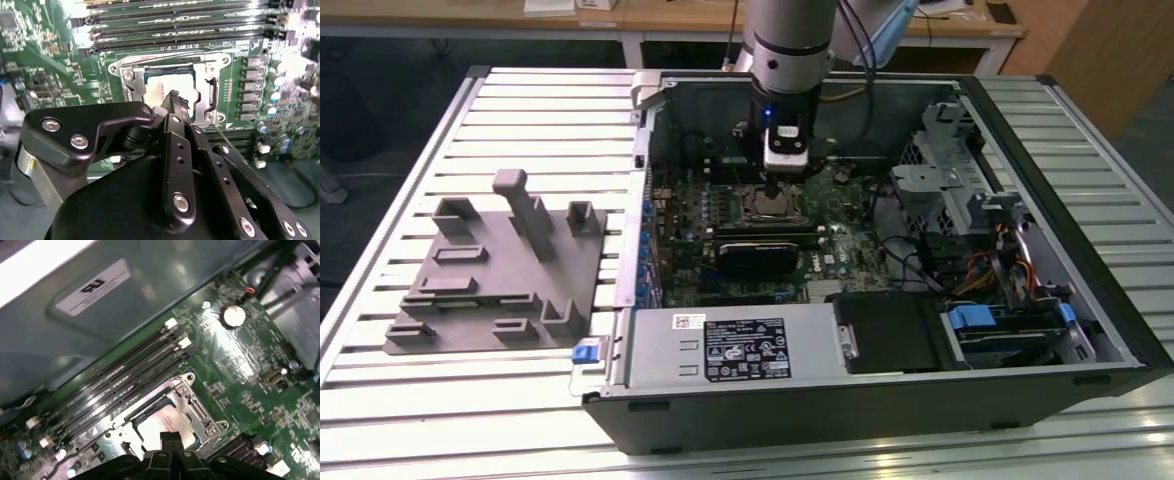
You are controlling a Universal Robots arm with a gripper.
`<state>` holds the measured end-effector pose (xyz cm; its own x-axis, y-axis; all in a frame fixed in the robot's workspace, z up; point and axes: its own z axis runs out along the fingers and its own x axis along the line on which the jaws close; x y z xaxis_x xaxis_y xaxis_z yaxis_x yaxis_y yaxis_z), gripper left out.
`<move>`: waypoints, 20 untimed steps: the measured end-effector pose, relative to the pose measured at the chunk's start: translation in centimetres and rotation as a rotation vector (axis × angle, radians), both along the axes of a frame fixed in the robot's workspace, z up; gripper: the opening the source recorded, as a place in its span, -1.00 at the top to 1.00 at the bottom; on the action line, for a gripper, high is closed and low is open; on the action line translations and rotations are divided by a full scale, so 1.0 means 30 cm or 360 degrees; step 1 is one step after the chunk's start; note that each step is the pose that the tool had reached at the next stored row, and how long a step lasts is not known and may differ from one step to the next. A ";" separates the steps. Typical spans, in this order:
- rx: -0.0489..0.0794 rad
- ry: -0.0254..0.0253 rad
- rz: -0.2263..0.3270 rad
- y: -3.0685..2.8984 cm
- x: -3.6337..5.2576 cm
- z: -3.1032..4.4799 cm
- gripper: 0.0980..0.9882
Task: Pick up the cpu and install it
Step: 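Close the cpu cover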
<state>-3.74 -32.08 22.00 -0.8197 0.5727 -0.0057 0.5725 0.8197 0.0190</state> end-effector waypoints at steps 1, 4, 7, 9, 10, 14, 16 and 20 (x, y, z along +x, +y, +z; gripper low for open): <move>0.0000 0.00000 0.0028 0.000 0.000 0.000 0.98; 0.0000 0.00000 0.0116 0.000 0.000 -0.002 0.98; 0.0000 0.00000 0.0202 0.000 0.000 -0.004 0.98; 0.0000 -0.00001 0.0259 0.000 0.000 -0.005 0.98; 0.0000 0.00000 0.0288 0.000 0.000 -0.006 0.98; 0.0000 0.00000 0.0405 0.000 0.000 -0.008 0.98; 0.0000 0.00000 0.0462 0.000 0.000 -0.010 0.98; 0.0000 -0.00011 0.0576 0.000 0.000 -0.011 0.98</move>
<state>-3.74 -32.08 21.66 -0.9695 0.2452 -0.0064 0.2450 0.9693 0.0190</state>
